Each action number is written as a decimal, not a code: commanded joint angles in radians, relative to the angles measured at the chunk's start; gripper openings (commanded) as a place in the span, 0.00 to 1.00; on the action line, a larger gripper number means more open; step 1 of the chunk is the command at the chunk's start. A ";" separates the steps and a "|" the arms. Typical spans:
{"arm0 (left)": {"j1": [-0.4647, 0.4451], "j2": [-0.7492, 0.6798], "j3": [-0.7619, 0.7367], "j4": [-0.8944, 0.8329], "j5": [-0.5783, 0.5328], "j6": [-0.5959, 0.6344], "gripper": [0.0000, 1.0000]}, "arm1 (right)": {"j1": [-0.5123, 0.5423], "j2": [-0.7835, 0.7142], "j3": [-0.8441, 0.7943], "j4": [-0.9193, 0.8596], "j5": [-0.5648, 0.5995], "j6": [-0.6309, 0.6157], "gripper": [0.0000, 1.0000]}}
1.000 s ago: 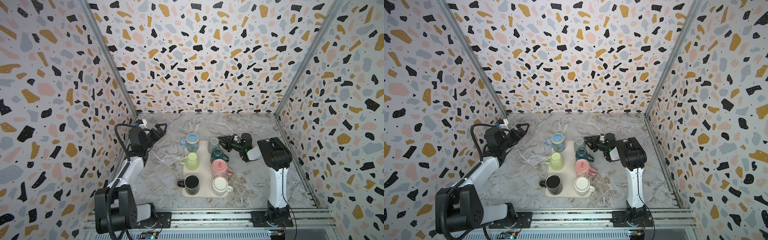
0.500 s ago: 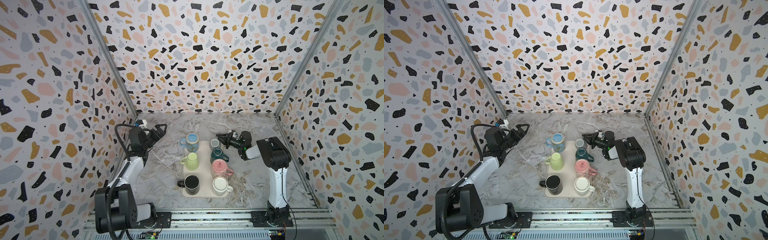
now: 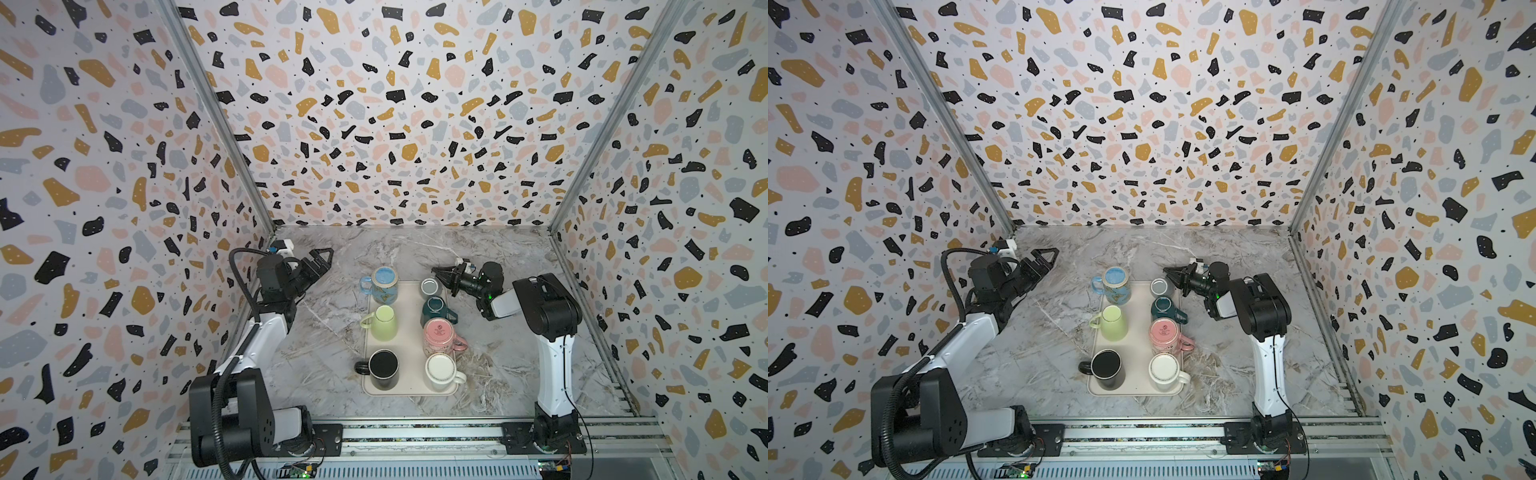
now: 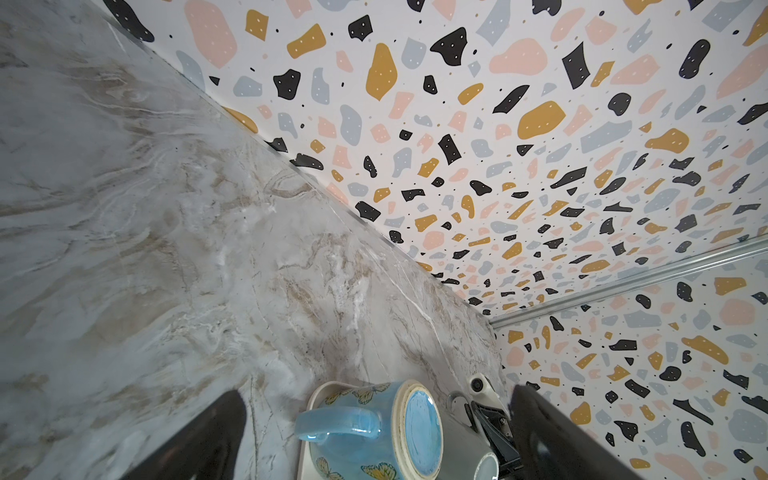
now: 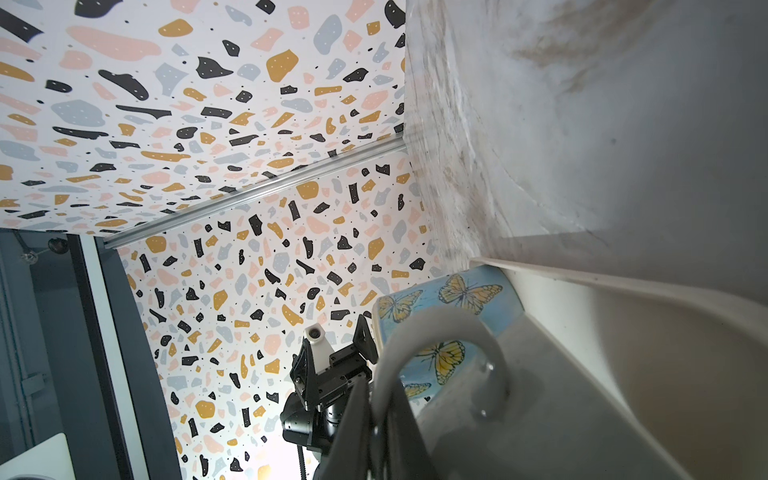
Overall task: Turn the mug right side up
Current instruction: 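Close the right gripper on the grey mug's handle and lift it, then rotate the grey mug upright with the right gripper while the left gripper approaches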
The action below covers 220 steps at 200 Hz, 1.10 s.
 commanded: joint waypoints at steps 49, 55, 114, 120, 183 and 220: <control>0.006 -0.007 0.045 0.032 0.026 0.004 1.00 | 0.001 -0.105 0.045 -0.153 -0.003 -0.240 0.00; 0.006 -0.005 0.049 0.032 0.027 0.002 0.99 | 0.002 -0.115 0.051 -0.161 -0.001 -0.257 0.00; 0.006 0.013 0.102 0.071 0.062 -0.028 0.98 | 0.027 -0.236 0.144 -0.412 0.037 -0.579 0.00; 0.006 0.015 0.107 0.074 0.066 -0.030 0.98 | 0.033 -0.252 0.161 -0.468 0.048 -0.636 0.00; -0.003 0.022 0.165 0.087 0.115 -0.035 0.95 | 0.119 -0.342 0.300 -0.819 0.168 -1.047 0.00; -0.045 0.040 0.255 -0.023 0.143 0.052 0.92 | 0.195 -0.390 0.343 -0.951 0.252 -1.282 0.00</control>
